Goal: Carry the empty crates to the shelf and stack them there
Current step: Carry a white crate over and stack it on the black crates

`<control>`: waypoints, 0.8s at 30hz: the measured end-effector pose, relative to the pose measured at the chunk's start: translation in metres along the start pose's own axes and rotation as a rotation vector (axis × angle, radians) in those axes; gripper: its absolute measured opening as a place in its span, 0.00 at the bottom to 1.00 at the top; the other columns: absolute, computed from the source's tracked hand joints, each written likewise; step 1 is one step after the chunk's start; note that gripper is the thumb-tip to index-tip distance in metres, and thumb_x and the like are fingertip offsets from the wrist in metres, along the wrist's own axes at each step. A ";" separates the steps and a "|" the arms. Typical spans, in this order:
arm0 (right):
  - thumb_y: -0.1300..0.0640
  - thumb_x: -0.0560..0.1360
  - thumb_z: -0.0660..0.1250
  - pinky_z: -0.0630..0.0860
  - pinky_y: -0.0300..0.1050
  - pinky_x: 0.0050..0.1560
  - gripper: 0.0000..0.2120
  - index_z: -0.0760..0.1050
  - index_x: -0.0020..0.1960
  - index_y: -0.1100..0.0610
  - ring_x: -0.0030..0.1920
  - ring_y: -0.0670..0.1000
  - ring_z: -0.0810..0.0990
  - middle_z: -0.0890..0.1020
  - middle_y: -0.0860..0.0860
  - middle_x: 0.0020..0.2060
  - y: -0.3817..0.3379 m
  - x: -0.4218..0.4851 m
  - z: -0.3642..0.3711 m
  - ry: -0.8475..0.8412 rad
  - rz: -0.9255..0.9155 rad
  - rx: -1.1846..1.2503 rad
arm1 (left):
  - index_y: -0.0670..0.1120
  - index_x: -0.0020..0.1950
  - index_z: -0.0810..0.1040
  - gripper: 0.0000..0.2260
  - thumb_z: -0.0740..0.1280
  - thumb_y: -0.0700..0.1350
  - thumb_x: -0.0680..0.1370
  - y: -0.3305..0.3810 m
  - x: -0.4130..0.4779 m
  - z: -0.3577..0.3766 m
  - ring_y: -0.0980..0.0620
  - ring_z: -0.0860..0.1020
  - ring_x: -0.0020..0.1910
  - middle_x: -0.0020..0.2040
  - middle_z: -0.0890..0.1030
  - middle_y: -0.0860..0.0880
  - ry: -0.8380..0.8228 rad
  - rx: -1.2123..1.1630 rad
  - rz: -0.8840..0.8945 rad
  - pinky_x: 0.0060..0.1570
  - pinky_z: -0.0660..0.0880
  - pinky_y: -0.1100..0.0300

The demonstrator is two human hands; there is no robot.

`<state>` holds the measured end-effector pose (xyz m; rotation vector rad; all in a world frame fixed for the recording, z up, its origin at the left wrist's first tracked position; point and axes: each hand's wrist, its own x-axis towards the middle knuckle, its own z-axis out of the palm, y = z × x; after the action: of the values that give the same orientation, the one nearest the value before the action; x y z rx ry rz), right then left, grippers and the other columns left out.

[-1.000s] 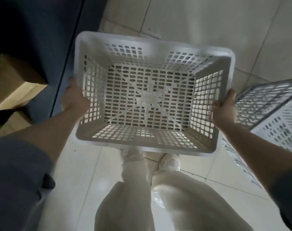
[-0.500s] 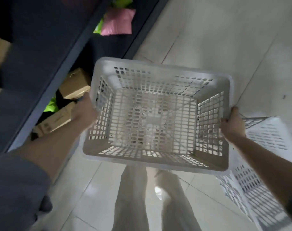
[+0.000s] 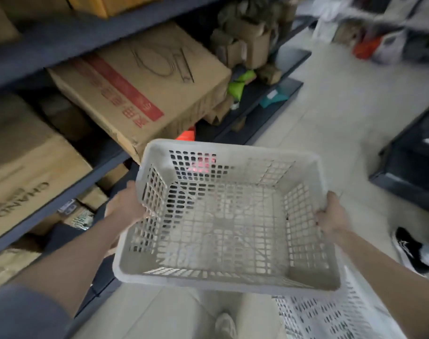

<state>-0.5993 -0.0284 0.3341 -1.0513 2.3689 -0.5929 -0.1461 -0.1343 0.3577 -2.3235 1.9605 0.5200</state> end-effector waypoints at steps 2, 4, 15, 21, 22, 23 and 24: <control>0.65 0.73 0.61 0.76 0.55 0.36 0.16 0.60 0.57 0.58 0.34 0.58 0.77 0.76 0.60 0.35 -0.007 -0.020 -0.029 0.022 -0.056 -0.022 | 0.34 0.60 0.68 0.15 0.64 0.36 0.75 -0.007 -0.023 -0.022 0.43 0.77 0.32 0.33 0.74 0.46 0.022 -0.022 0.013 0.29 0.75 0.51; 0.66 0.73 0.60 0.78 0.61 0.39 0.15 0.61 0.56 0.57 0.37 0.62 0.79 0.77 0.63 0.37 -0.017 -0.044 -0.054 0.027 -0.097 -0.042 | 0.37 0.65 0.66 0.18 0.63 0.37 0.76 -0.017 -0.055 -0.041 0.45 0.78 0.30 0.33 0.76 0.45 0.038 -0.056 0.016 0.26 0.72 0.55; 0.60 0.74 0.64 0.79 0.57 0.53 0.16 0.69 0.61 0.61 0.52 0.64 0.81 0.81 0.65 0.53 -0.101 -0.198 -0.120 -0.164 -0.395 -0.142 | 0.38 0.68 0.64 0.19 0.61 0.39 0.77 -0.109 -0.308 -0.140 0.41 0.80 0.50 0.46 0.76 0.43 0.160 -0.068 -0.243 0.45 0.78 0.49; 0.60 0.78 0.60 0.73 0.48 0.51 0.17 0.68 0.65 0.59 0.59 0.61 0.78 0.78 0.60 0.60 -0.134 -0.285 -0.084 -0.331 -0.679 -0.280 | 0.38 0.66 0.67 0.18 0.62 0.40 0.77 -0.188 -0.480 -0.127 0.41 0.79 0.57 0.58 0.79 0.40 0.198 -0.071 -0.627 0.50 0.77 0.51; 0.60 0.78 0.59 0.72 0.48 0.50 0.16 0.68 0.65 0.59 0.59 0.61 0.78 0.79 0.60 0.59 -0.137 -0.305 -0.079 -0.357 -0.716 -0.294 | 0.37 0.65 0.68 0.18 0.62 0.39 0.76 -0.199 -0.511 -0.126 0.41 0.79 0.57 0.57 0.79 0.40 0.208 -0.072 -0.684 0.52 0.78 0.50; 0.62 0.77 0.58 0.74 0.49 0.51 0.16 0.68 0.65 0.60 0.58 0.61 0.78 0.79 0.61 0.59 -0.140 -0.325 -0.074 -0.389 -0.752 -0.305 | 0.37 0.65 0.68 0.19 0.62 0.39 0.75 -0.208 -0.542 -0.124 0.41 0.79 0.57 0.57 0.79 0.40 0.212 -0.085 -0.745 0.53 0.78 0.50; 0.64 0.76 0.58 0.76 0.51 0.52 0.17 0.68 0.65 0.61 0.57 0.62 0.78 0.78 0.62 0.59 -0.143 -0.345 -0.069 -0.425 -0.787 -0.308 | 0.38 0.66 0.68 0.19 0.62 0.38 0.75 -0.218 -0.572 -0.122 0.41 0.79 0.56 0.57 0.79 0.40 0.225 -0.099 -0.805 0.52 0.78 0.49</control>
<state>-0.3556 0.1622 0.5538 -2.0397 1.6542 -0.2085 0.0132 0.4177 0.6012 -3.0270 0.8904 0.2879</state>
